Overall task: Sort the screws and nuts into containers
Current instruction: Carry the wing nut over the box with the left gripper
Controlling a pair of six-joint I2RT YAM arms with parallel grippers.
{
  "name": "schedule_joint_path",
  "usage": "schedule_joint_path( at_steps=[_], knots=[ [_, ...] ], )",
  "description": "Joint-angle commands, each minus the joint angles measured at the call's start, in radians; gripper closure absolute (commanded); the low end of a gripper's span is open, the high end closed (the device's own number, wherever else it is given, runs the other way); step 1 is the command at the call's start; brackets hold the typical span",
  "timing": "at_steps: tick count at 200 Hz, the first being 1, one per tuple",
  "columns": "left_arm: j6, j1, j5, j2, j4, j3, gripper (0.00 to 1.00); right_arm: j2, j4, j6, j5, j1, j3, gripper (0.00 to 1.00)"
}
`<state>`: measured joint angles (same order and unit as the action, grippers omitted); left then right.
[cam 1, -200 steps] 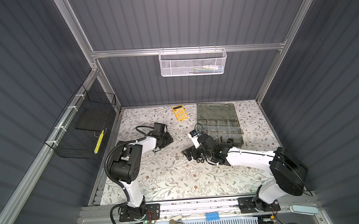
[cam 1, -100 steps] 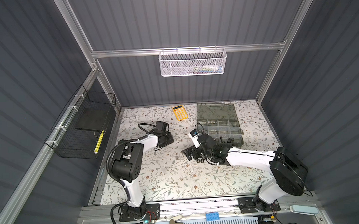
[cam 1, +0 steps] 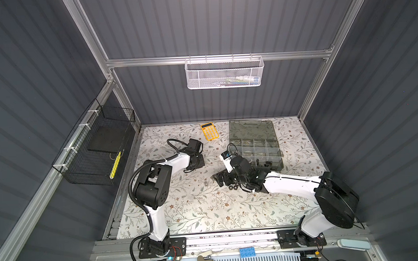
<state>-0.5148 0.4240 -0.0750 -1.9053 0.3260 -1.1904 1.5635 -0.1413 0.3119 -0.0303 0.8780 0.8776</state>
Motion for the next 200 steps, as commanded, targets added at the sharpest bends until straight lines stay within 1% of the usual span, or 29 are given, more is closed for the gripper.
schedule_joint_path(
  at_steps=[1, 64, 98, 125, 144, 175, 200],
  knots=[
    [0.027, 0.016, -0.035, -0.025, 0.116, 0.002, 0.77, -0.025, 0.011, -0.007, -0.015, 0.004, 0.009, 0.01],
    [0.035, 0.075, -0.037, 0.042, 0.142, -0.036, 0.8, -0.031, 0.011, -0.001, -0.038, 0.004, 0.006, 0.01],
    [0.024, 0.087, -0.014, 0.077, 0.13, -0.039, 0.8, -0.074, -0.008, -0.009, -0.101, 0.004, -0.025, 0.01],
    [0.005, 0.097, 0.039, 0.087, 0.108, -0.054, 0.8, -0.13, -0.032, -0.019, -0.162, -0.003, -0.065, 0.01],
    [-0.008, 0.118, 0.062, 0.087, 0.089, -0.074, 0.8, -0.168, -0.057, -0.016, -0.19, -0.012, -0.097, 0.01],
    [-0.016, 0.158, 0.075, 0.06, 0.087, -0.147, 0.8, -0.209, -0.054, 0.01, -0.237, -0.049, -0.124, 0.01],
    [-0.017, 0.183, 0.081, 0.025, 0.083, -0.209, 0.8, -0.235, -0.041, 0.041, -0.231, -0.098, -0.141, 0.01]
  ],
)
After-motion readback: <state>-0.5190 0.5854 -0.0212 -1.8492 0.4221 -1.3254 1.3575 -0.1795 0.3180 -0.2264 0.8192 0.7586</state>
